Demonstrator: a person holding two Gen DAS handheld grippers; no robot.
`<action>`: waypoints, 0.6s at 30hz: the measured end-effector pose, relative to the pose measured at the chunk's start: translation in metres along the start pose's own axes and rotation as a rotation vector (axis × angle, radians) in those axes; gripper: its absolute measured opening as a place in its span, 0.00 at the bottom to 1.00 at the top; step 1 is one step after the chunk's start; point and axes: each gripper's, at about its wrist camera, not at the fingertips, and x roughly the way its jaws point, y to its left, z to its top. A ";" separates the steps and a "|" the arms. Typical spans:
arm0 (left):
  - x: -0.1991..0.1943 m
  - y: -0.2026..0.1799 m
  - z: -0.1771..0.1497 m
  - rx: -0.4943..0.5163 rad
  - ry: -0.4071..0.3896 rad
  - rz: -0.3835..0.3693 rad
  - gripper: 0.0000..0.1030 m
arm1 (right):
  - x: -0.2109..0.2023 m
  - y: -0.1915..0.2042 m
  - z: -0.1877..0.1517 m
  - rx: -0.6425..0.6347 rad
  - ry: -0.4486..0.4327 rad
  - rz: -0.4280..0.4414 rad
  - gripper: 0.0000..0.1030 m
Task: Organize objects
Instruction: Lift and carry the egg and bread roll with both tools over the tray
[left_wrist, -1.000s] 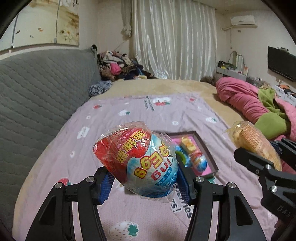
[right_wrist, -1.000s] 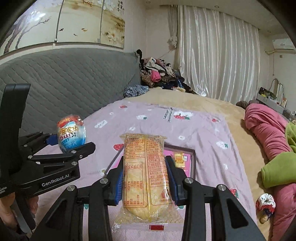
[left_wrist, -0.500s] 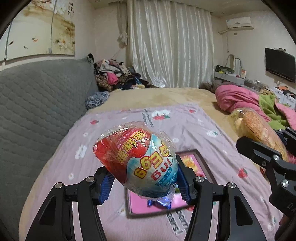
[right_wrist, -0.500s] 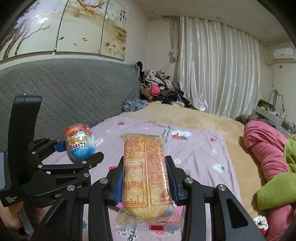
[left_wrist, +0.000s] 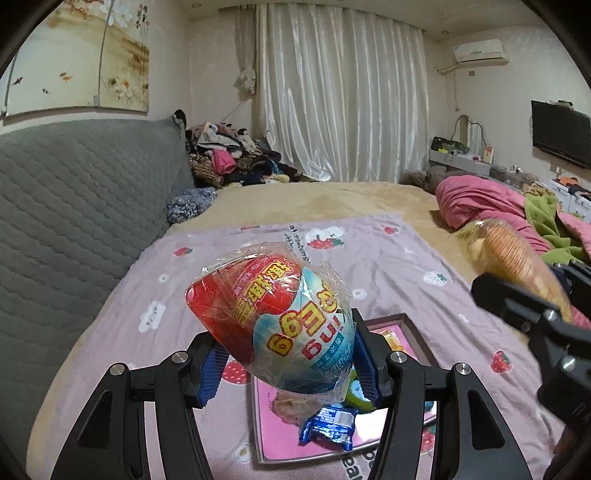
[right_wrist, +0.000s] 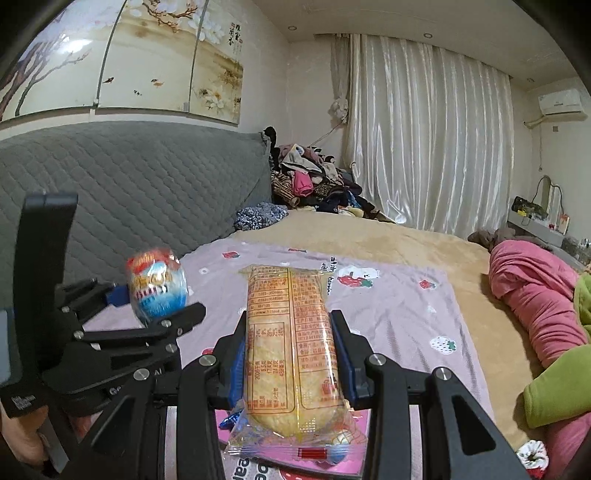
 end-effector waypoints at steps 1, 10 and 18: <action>0.005 0.000 -0.002 -0.001 0.005 -0.003 0.60 | 0.004 0.000 -0.003 0.004 0.000 -0.001 0.39; 0.064 0.006 -0.047 0.000 0.074 0.008 0.60 | 0.059 0.002 -0.043 0.021 0.091 0.013 0.39; 0.109 0.016 -0.091 -0.033 0.113 0.017 0.60 | 0.108 0.004 -0.090 0.058 0.169 0.022 0.39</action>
